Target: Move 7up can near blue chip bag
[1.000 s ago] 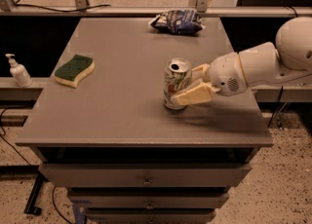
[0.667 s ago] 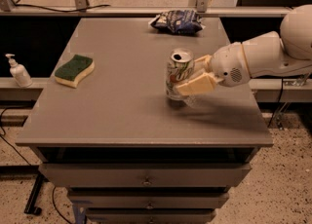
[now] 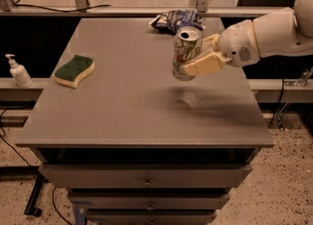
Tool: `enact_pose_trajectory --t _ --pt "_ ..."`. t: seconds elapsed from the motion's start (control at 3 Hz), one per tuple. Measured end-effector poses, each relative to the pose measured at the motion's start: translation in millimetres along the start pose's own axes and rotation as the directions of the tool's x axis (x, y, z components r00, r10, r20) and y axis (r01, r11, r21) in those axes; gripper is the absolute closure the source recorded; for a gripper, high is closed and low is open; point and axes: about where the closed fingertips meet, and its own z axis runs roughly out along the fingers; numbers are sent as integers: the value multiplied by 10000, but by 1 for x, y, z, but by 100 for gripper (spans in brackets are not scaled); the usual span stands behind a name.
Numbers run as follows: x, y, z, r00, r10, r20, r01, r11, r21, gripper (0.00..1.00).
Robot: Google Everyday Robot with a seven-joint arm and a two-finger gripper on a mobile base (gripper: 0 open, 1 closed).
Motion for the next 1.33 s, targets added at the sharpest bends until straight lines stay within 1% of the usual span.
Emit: enact_pose_trajectory --t 0.33,0.67,1.0,1.33 --pt "8 1 -3 9998 207 60 -208 9997 100 100" --pt "30 -35 -30 9997 254 68 -259 9962 827 100" --pt "39 -86 -64 9997 116 212 -148 9880 1539 100" --pt "51 -133 -77 9998 176 5 -174 9825 1852 100"
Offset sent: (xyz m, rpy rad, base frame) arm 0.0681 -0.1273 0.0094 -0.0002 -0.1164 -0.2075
